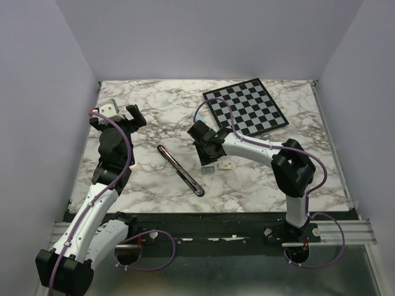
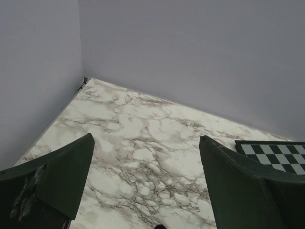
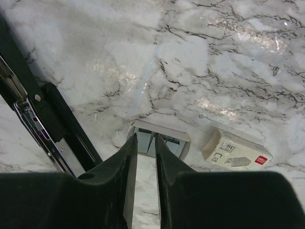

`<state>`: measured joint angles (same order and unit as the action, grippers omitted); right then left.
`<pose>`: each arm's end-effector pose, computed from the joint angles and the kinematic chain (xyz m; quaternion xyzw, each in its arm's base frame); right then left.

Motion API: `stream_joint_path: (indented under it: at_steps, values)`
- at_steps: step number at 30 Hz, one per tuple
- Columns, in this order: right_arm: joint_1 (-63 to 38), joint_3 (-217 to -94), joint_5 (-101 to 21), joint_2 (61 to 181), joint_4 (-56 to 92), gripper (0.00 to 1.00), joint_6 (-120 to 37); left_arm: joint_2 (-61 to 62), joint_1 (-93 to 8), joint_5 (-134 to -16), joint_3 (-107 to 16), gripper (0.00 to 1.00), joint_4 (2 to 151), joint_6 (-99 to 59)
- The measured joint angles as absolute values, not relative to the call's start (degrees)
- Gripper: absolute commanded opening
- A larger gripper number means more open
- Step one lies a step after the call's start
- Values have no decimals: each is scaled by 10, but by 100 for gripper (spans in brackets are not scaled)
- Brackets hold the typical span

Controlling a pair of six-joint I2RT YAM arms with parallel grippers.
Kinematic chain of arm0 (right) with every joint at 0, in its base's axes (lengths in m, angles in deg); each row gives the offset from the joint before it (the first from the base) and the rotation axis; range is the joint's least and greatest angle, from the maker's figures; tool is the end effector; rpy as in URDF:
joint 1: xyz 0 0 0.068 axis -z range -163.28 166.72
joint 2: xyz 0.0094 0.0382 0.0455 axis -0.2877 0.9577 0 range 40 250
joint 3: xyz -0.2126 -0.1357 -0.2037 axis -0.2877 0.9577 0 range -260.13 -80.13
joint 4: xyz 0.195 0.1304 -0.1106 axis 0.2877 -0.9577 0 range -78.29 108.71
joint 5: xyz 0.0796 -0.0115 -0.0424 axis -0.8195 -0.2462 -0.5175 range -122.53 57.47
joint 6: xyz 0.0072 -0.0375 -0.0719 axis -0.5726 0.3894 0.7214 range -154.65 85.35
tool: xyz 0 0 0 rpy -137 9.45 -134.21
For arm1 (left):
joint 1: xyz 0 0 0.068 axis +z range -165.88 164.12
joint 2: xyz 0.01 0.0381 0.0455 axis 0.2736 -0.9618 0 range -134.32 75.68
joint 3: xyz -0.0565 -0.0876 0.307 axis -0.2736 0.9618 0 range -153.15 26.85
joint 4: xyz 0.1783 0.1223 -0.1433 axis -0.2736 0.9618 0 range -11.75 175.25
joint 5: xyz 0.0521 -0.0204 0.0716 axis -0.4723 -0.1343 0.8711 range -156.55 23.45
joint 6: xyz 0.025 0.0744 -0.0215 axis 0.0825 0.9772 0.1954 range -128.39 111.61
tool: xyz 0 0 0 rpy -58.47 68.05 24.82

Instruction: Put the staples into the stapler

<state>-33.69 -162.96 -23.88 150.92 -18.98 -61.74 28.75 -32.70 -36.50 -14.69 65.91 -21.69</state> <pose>0.2851 0.3279 0.2169 -0.1815 0.9580 0.0735 0.2093 0.1875 -0.0197 0.3982 -0.1743 0.6460 -0.0219 0.7429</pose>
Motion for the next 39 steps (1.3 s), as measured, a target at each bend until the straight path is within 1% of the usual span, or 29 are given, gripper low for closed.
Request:
stream_joint_path:
  at_steps: [39]
  values:
    - [-351, -1663, -260, 1561, -222, 29, -592, 287, -320, -366, -147, 99, 659, -218]
